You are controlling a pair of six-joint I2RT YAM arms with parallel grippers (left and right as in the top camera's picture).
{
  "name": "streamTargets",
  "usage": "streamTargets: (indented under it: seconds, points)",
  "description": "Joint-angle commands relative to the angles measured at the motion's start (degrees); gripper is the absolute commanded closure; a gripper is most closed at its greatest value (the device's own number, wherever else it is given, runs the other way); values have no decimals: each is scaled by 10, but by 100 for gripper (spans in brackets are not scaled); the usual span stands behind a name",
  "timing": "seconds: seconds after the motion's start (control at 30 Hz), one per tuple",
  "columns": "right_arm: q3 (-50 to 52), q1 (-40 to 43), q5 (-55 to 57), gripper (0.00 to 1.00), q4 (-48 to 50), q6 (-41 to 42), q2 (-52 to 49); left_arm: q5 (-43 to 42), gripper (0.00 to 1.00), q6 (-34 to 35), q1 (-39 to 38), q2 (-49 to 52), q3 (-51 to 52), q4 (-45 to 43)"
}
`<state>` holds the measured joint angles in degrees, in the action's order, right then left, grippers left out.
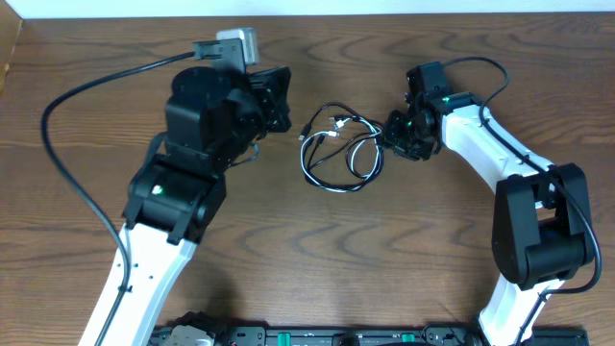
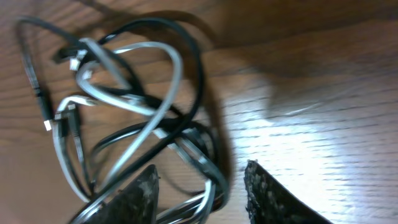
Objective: Untangle cables
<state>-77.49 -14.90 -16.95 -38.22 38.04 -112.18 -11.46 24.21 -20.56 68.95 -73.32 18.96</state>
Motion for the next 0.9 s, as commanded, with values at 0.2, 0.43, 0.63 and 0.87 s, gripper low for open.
streamTargets:
  seconds: [0.2,0.43,0.63,0.87]
  points:
    - [-1,6,23,57,-3,-52,-4,-41,93,-29,1,30,-10,51]
    - [-1,52,18,35,-32,-86,66,-154,60,-149,-39,155,-10,18]
    - [-1,97,18,32,-63,-99,122,-163,31,-236,-84,263,-10,-6]
    - [-1,110,18,35,-82,-112,136,-63,25,-270,-115,371,-10,-35]
